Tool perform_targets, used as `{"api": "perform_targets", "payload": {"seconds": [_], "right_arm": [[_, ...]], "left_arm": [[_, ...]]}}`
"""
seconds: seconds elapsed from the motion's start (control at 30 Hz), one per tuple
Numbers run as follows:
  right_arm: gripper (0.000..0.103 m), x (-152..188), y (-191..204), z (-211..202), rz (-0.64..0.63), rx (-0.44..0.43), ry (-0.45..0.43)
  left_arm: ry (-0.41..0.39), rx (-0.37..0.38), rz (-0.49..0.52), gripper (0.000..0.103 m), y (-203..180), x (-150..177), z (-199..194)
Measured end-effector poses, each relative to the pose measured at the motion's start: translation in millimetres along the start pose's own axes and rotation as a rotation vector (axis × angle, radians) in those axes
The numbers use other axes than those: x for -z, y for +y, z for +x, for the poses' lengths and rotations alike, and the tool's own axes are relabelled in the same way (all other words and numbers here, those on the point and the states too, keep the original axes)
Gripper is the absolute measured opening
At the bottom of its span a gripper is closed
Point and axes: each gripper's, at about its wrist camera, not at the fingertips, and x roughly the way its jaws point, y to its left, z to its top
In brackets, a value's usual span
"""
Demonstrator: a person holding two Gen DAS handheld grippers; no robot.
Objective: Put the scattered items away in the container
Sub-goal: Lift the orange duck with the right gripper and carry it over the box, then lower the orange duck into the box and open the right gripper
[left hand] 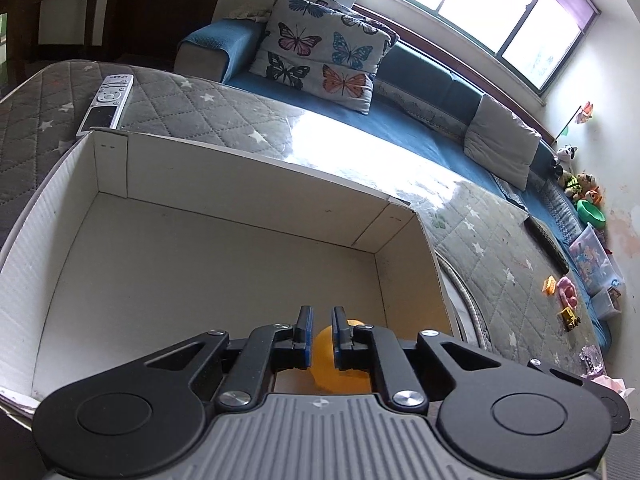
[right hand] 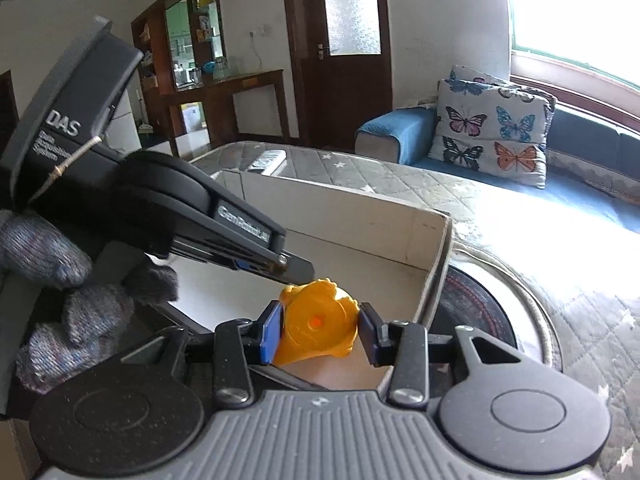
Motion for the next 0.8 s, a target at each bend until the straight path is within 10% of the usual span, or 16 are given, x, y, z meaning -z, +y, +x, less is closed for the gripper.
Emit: {"api": "perform_targets", "payload": {"seconds": [0.8], "right_arm": [[0.041, -11.0, -7.0, 15.3, -0.019, 0.028, 0.081]], "left_arm": [[0.046, 0.013, -0.049, 0.019, 1.3, 5.4, 8.8]]}}
